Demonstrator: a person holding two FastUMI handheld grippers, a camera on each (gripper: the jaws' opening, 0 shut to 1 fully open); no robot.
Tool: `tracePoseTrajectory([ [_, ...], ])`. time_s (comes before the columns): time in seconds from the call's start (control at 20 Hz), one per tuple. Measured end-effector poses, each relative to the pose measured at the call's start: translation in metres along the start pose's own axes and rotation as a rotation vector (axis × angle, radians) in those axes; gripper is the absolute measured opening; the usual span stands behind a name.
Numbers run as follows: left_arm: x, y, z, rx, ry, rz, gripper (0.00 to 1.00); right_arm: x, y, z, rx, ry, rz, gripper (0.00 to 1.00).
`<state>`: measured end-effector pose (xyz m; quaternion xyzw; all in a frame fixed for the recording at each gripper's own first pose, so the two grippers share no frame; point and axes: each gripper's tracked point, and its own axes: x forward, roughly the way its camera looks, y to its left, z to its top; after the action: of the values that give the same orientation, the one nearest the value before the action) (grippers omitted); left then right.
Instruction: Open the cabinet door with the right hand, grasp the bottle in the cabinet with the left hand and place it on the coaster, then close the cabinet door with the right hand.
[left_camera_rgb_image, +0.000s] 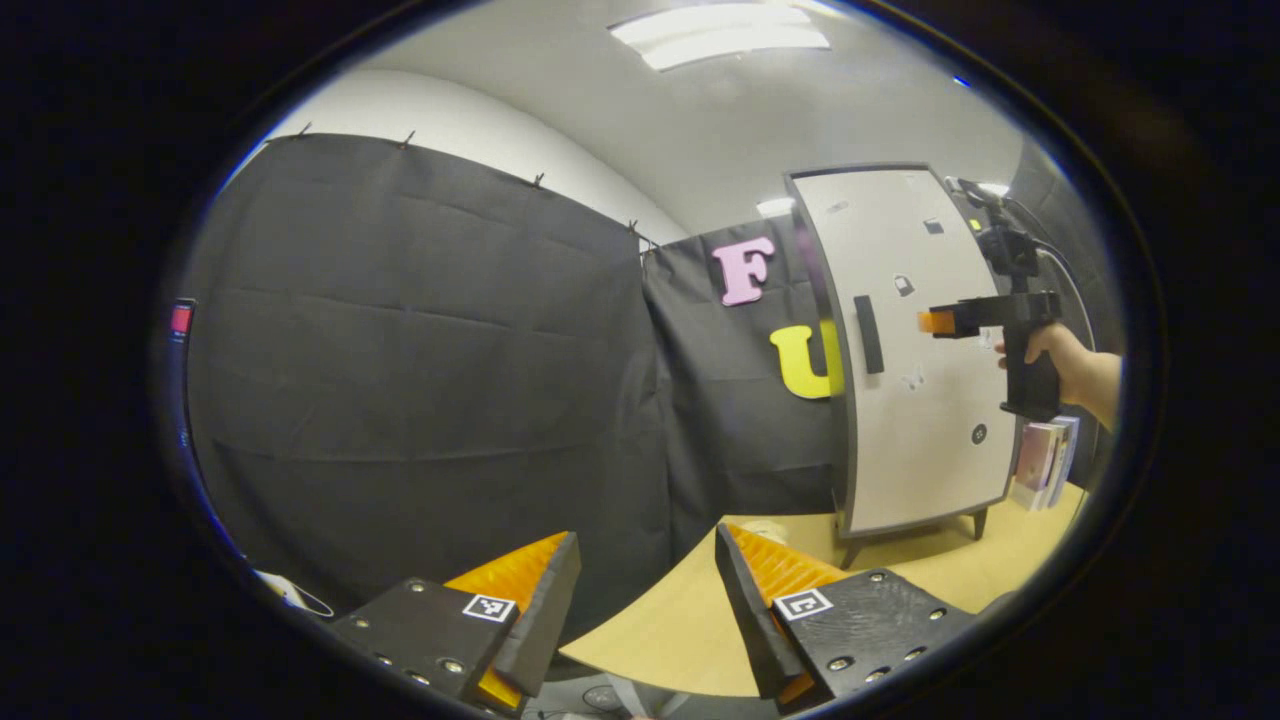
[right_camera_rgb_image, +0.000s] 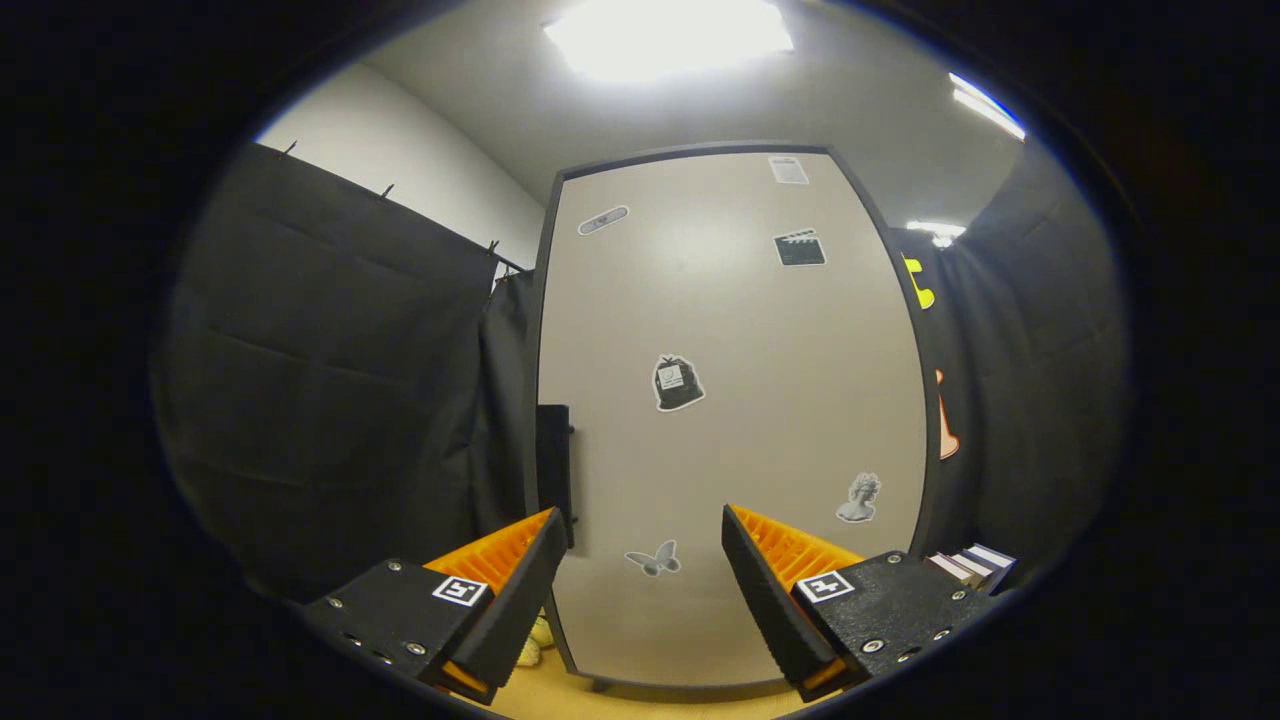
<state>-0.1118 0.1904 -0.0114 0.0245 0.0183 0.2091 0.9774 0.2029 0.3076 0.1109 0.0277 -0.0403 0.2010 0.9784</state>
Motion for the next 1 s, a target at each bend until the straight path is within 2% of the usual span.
tracePoseTrajectory([
  [0.15,-0.001,0.007,-0.004,-0.004,0.012,0.01,0.75,0.019,0.014,0.004,-0.003,0.002,0.015,0.96],
  [0.3,0.001,0.018,-0.006,-0.004,0.017,0.032,0.82,0.036,0.028,0.005,0.005,0.008,0.028,0.96],
  [0.4,-0.002,0.025,-0.006,-0.006,0.018,0.041,0.82,0.048,0.035,0.001,0.002,0.027,0.033,0.96],
  [0.55,-0.002,0.036,-0.008,0.001,0.021,0.061,0.82,0.063,0.042,-0.008,0.007,0.056,0.031,0.89],
  [0.9,0.005,0.045,-0.015,-0.004,0.032,0.085,0.82,0.096,0.06,-0.022,0.012,0.113,0.023,0.84],
  [1.0,0.008,0.048,-0.019,-0.009,0.037,0.086,0.82,0.104,0.062,-0.022,-0.003,0.111,0.002,0.77],
])
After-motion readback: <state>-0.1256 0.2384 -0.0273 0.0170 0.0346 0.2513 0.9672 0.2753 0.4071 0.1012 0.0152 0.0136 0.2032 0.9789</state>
